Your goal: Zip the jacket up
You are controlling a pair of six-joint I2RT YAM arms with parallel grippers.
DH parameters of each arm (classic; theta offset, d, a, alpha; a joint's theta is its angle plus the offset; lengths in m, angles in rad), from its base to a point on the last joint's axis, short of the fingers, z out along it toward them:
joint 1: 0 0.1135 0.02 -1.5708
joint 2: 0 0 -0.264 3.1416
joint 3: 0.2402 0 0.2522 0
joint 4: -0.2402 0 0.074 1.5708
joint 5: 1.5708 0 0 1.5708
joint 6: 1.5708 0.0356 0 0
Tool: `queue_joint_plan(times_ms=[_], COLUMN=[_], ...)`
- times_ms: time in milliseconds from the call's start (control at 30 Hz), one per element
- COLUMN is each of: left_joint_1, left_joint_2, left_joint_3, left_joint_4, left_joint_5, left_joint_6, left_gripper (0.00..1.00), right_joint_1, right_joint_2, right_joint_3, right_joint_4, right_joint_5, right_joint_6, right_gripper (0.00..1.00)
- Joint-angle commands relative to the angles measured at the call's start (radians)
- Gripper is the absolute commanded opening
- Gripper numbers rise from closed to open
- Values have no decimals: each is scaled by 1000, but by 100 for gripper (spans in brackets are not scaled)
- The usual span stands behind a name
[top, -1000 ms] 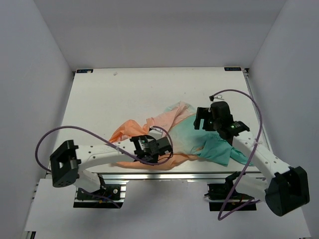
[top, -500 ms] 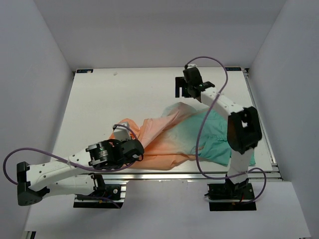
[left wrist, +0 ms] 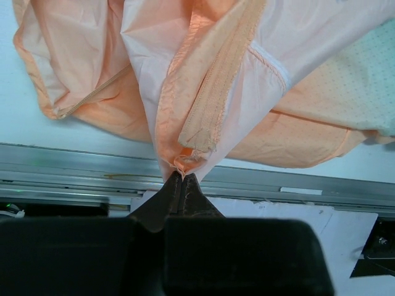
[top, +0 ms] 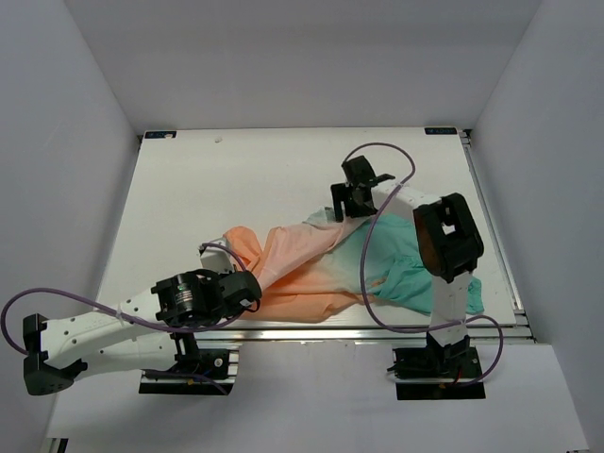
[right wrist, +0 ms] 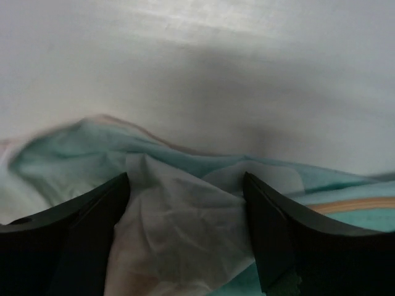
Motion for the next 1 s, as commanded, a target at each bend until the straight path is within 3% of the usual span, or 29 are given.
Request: queue_joint_plan(times_ms=[0, 67, 100, 200, 467, 567, 667, 700, 767, 800, 833, 967], left_joint_1=[2, 2, 2, 2, 2, 3, 3, 3, 5, 8, 11, 16], left_joint_2=[1, 4, 6, 14, 64, 79, 84, 84, 83, 86, 95, 145], left_joint_3=[-5, 2, 5, 28, 165, 226, 251, 251, 239, 234, 231, 220], left_joint_4=[-25, -27, -27, -24, 2, -5, -1, 4, 19, 22, 22, 16], left_joint_5=[-15, -21, -27, -56, -248, -318, -366, -372, -378, -378, -375, -343], left_joint_6=[-18, -18, -18, -14, 6, 6, 6, 5, 5, 3, -2, 1], left_gripper=[0, 0, 0, 0, 0, 0, 0, 0, 0, 0, 0, 0], right_joint_1=[-1, -1, -1, -1, -1, -1, -1, -1, -1, -1, -1, -1], right_joint_2=[-118, -182, -201, -225, -126, -213, -420, -523, -611, -647, -702, -787], right_joint_3=[-166, -239, -264, -236, 372, 387, 105, -79, -251, -338, -489, -725], right_joint_4=[88, 174, 202, 230, 191, 263, 479, 513, 509, 495, 459, 350], right_joint_5=[-201, -251, -265, -198, 71, 99, 114, 157, 201, 252, 286, 314], right_joint_6=[17, 29, 28, 12, -112, -150, -173, -161, -69, -28, 76, 204], right_gripper=[75, 63, 33, 0, 0, 0, 0, 0, 3, 23, 30, 62])
